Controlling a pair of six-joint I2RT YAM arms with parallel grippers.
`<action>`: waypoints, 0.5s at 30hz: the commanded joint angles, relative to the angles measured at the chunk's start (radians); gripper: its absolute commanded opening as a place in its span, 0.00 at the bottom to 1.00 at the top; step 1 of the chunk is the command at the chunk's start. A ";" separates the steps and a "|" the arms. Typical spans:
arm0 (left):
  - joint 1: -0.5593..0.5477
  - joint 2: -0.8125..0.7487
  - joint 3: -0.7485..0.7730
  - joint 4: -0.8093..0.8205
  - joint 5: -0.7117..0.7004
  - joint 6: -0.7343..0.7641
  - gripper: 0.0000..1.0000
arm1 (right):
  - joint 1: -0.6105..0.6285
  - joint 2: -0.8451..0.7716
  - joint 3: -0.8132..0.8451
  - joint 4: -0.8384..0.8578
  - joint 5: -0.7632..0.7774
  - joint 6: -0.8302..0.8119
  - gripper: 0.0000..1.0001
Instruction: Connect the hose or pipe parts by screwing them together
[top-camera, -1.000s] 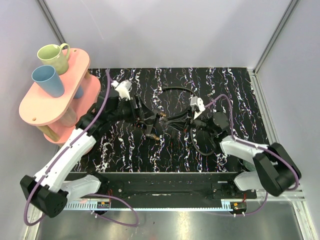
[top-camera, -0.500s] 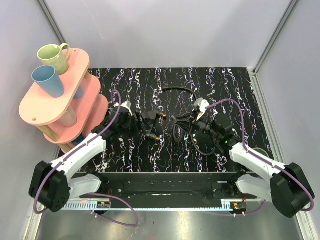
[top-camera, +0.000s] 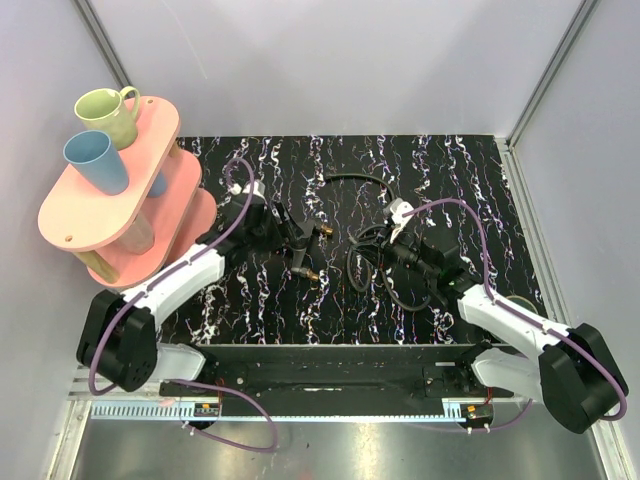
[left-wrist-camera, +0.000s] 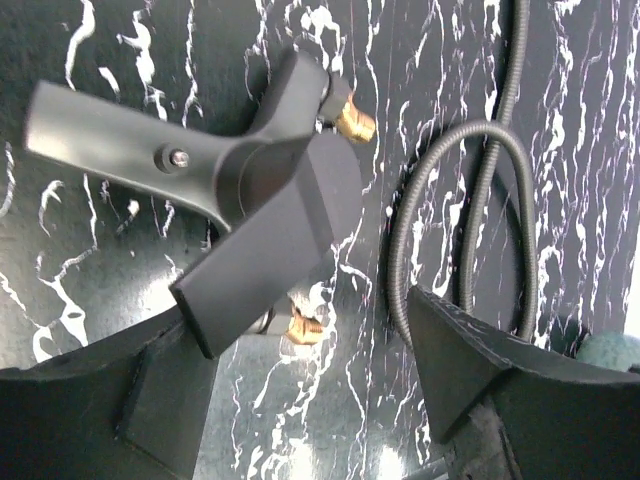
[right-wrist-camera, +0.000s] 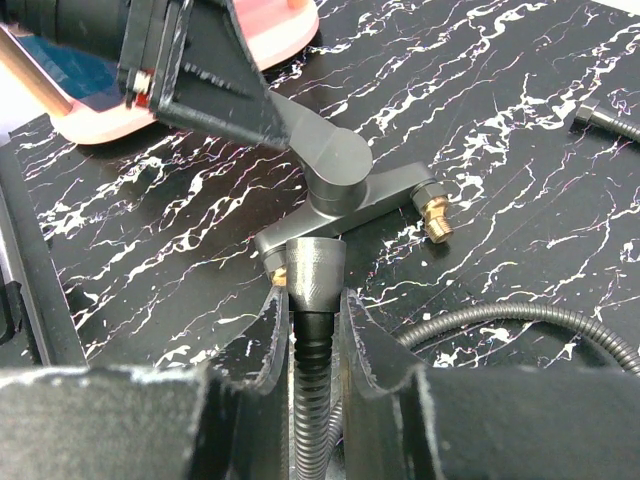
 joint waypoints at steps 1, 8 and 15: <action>0.023 0.053 0.192 -0.053 -0.121 0.086 0.75 | -0.003 -0.014 0.022 0.033 0.023 -0.016 0.00; 0.054 0.261 0.545 -0.282 -0.109 0.269 0.76 | -0.005 -0.009 0.018 0.041 0.042 -0.011 0.00; 0.068 0.448 0.806 -0.288 0.071 0.437 0.76 | -0.003 -0.030 0.009 0.036 0.056 -0.019 0.00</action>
